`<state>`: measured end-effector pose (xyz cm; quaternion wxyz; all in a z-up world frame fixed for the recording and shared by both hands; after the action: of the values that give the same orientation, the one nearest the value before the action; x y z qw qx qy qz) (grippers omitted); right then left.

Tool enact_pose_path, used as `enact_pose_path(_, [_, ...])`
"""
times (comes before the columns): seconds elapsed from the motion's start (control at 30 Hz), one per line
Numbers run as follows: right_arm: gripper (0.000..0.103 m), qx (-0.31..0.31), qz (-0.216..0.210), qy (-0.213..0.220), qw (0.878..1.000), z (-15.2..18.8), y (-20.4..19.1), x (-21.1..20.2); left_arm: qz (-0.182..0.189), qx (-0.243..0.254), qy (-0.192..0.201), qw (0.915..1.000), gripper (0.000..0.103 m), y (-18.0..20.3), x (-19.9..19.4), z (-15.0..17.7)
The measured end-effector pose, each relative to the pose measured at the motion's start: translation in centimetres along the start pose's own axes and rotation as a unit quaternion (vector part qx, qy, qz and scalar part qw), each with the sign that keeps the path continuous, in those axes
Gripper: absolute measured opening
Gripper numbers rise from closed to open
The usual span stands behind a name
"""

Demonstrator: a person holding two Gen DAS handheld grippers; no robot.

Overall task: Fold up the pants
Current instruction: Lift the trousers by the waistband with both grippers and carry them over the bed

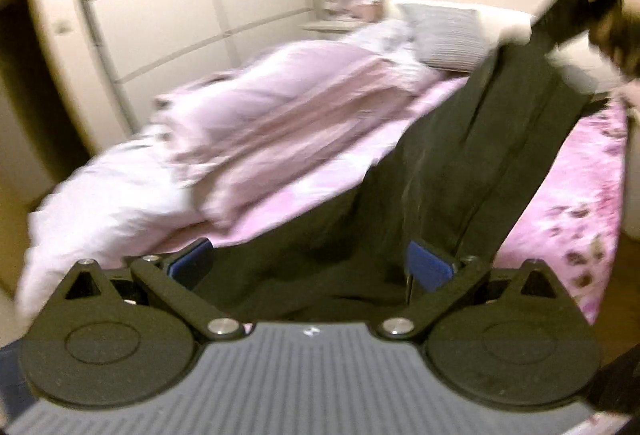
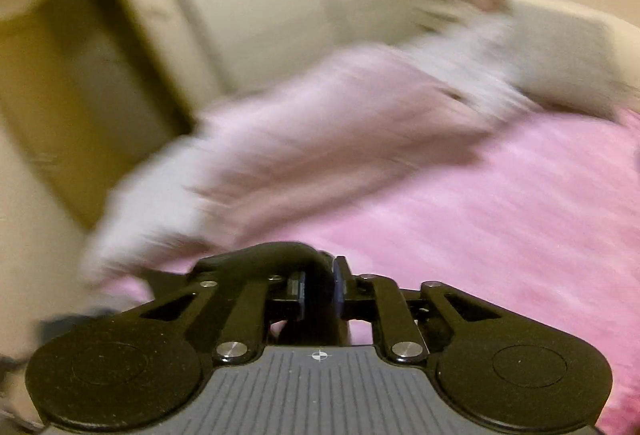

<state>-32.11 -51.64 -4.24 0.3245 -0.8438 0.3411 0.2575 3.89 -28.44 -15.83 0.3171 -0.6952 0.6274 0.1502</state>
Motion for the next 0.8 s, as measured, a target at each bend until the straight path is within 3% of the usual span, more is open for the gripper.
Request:
enact_pose_path(0.03, [0.017,-0.009,0.03,-0.002,1.0,0.8,3.4,0.1,0.014,0.005,-0.009,0.9999,0.101,1.6,1.8,-0.8])
enact_pose_path(0.07, [0.033,-0.015,0.05,-0.002,0.999,2.0,6.1,-0.1,0.027,0.01,-0.017,0.9994,0.101,3.2,3.6,-1.3])
enact_pose_path(0.13, [0.049,-0.011,0.081,-0.011,0.997,3.7,11.5,-0.5,0.051,0.02,-0.031,0.998,0.101,6.1,6.4,-1.7])
enact_pose_path(0.27, [0.059,-0.039,0.11,-0.038,0.992,8.8,15.7,-2.1,0.091,0.057,-0.064,0.9922,0.1,12.7,10.2,-0.7])
enact_pose_path(0.43, [0.065,-0.174,0.117,-0.089,0.974,16.2,15.4,-1.1,0.125,0.144,-0.089,0.9775,0.091,19.5,12.7,3.8])
enact_pose_path(0.53, [0.069,-0.268,0.111,-0.111,0.951,21.1,14.3,2.0,0.142,0.243,-0.084,0.9558,0.09,22.7,13.7,7.7])
enact_pose_path(0.67, [0.074,-0.364,0.092,-0.135,0.917,27.3,13.9,5.6,0.134,0.381,-0.056,0.9132,0.079,25.3,15.7,12.3])
enact_pose_path(0.73, [0.074,-0.399,0.086,-0.142,0.902,30.0,14.2,8.0,0.128,0.4,-0.043,0.9066,0.069,25.9,16.8,13.2])
enact_pose_path(0.8, [0.074,-0.414,0.078,-0.143,0.896,31.7,14.5,9.6,0.123,0.417,-0.022,0.9004,0.061,26.2,17.4,13.4])
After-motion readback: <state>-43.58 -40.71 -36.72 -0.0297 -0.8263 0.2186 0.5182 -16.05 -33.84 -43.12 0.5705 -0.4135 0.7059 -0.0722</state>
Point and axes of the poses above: each gripper's, at about its wrist camera, not at the fingertips, and x roughly the way its jaws point, y to its right, z to its underside, the point moved 4 cm from there along x, roughly the way its jaws point, and after that the axes turned 4 degrees about x, right-handed, at the moved point
